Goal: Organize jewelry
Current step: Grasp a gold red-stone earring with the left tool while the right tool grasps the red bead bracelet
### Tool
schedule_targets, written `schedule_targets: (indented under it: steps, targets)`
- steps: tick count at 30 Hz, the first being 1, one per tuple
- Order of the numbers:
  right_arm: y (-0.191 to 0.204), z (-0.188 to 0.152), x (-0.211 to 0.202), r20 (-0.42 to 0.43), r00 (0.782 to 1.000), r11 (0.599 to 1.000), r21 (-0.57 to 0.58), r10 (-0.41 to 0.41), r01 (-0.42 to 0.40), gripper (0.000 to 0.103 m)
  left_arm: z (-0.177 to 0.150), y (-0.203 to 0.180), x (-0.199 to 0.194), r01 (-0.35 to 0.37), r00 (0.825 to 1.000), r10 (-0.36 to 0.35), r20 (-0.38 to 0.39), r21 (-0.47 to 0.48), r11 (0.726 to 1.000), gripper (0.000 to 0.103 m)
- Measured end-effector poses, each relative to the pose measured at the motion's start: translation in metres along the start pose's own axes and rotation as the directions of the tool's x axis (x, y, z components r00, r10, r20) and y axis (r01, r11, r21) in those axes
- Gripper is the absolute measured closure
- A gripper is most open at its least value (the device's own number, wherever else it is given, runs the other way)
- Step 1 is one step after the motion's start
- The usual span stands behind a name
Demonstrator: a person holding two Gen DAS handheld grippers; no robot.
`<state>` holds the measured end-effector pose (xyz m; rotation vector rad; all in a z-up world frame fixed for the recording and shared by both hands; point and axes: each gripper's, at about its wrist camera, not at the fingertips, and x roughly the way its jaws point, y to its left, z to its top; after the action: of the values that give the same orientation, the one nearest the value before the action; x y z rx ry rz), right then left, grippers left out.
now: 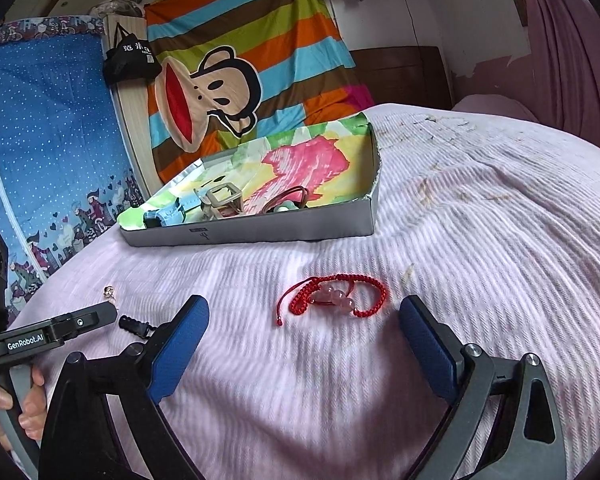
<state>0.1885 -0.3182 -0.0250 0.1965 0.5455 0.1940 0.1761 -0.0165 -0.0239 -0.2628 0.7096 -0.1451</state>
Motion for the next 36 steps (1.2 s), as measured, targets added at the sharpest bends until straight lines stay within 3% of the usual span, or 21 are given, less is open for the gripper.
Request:
schedule_targets:
  steps: [3, 9, 15, 20, 23, 25, 32, 34, 36]
  targets:
    - [0.001, 0.001, 0.009, -0.016, 1.0, 1.0, 0.0, 0.004, -0.004, 0.009, 0.001, 0.002, 0.004, -0.001, 1.0, 0.001, -0.004, -0.013, 1.0, 0.063]
    - [0.007, 0.001, 0.025, -0.055, 0.998, 1.0, -0.01, 0.015, -0.015, 0.027, 0.0, 0.004, 0.008, 0.006, 1.0, -0.006, -0.005, -0.026, 1.0, 0.074]
    - [0.011, -0.001, 0.032, -0.078, 0.997, 0.999, -0.021, 0.026, -0.028, 0.03, -0.003, 0.006, 0.008, 0.016, 1.0, -0.016, 0.0, -0.036, 0.999, 0.084]
    - [0.017, -0.003, 0.035, -0.091, 0.996, 0.999, -0.041, 0.024, -0.028, 0.039, -0.005, 0.006, 0.009, 0.019, 1.0, -0.019, 0.001, -0.036, 0.999, 0.09]
    - [0.019, -0.005, 0.036, -0.096, 0.995, 0.998, -0.049, 0.025, -0.03, 0.048, -0.007, 0.006, 0.008, 0.021, 1.0, -0.021, 0.006, -0.033, 0.999, 0.09]
    - [0.019, -0.006, 0.036, -0.102, 0.994, 0.998, -0.052, 0.028, -0.034, 0.06, -0.008, 0.006, 0.007, 0.029, 1.0, -0.029, 0.012, -0.032, 0.999, 0.09]
    - [0.02, -0.008, 0.038, -0.106, 0.994, 0.998, -0.058, 0.034, -0.04, 0.084, -0.012, 0.006, 0.0, 0.064, 0.997, -0.063, 0.047, -0.027, 0.998, 0.09]
    - [0.021, -0.008, 0.038, -0.104, 0.994, 0.997, -0.061, 0.041, -0.048, 0.095, -0.013, 0.005, -0.002, 0.078, 0.995, -0.077, 0.058, -0.02, 0.997, 0.091]
    - [0.021, -0.009, 0.037, -0.1, 0.994, 0.996, -0.065, 0.05, -0.057, 0.098, -0.014, 0.004, -0.004, 0.089, 0.994, -0.088, 0.063, -0.011, 0.996, 0.091]
